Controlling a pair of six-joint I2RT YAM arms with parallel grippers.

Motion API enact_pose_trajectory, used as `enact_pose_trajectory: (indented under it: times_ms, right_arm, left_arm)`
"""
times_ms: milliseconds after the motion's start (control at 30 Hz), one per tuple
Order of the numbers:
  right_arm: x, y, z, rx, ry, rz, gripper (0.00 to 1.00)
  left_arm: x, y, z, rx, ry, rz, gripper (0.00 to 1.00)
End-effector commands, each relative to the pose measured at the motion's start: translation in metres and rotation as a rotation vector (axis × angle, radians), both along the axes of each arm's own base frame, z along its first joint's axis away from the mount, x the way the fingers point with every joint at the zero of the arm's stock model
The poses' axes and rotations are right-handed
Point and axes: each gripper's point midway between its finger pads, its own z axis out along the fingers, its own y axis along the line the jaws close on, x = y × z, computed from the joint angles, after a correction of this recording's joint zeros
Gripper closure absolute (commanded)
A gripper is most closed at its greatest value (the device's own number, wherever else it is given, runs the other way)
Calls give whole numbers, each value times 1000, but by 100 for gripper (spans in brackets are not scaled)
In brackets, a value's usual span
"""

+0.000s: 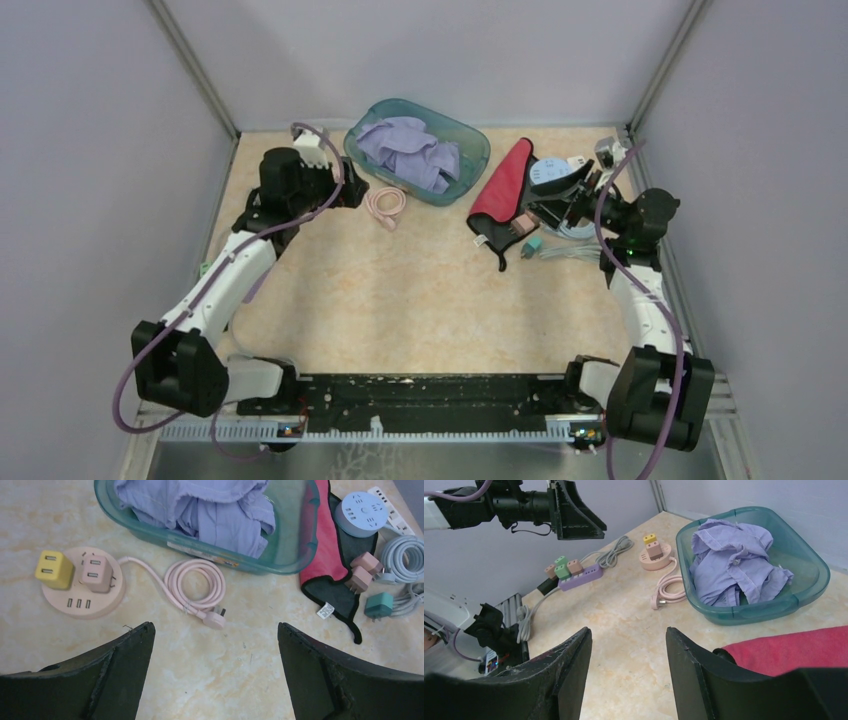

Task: Pull the plug off the socket
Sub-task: Move the socket to the center of the board.

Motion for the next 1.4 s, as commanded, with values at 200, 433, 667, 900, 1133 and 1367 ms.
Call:
enact_pose_trajectory:
  times_ms: [200, 433, 667, 900, 1133, 1367]
  right_arm:
    - [5, 3, -7, -47, -60, 4, 43]
    - [13, 1, -27, -79, -41, 13, 43]
    - [16, -1, -40, -115, -37, 17, 43]
    - [21, -3, -52, -126, -14, 12, 43]
    - [22, -2, -57, -129, 2, 22, 44]
    - [22, -2, -58, -131, -1, 17, 44]
  left_arm:
    - [56, 19, 9, 197, -65, 47, 4]
    - [100, 20, -5, 262, -65, 51, 7]
    - [126, 39, -31, 353, -32, 94, 13]
    - [144, 58, -58, 292, 35, 86, 34]
    - [150, 74, -79, 253, 108, 109, 33]
    - [149, 75, -101, 256, 160, 109, 35]
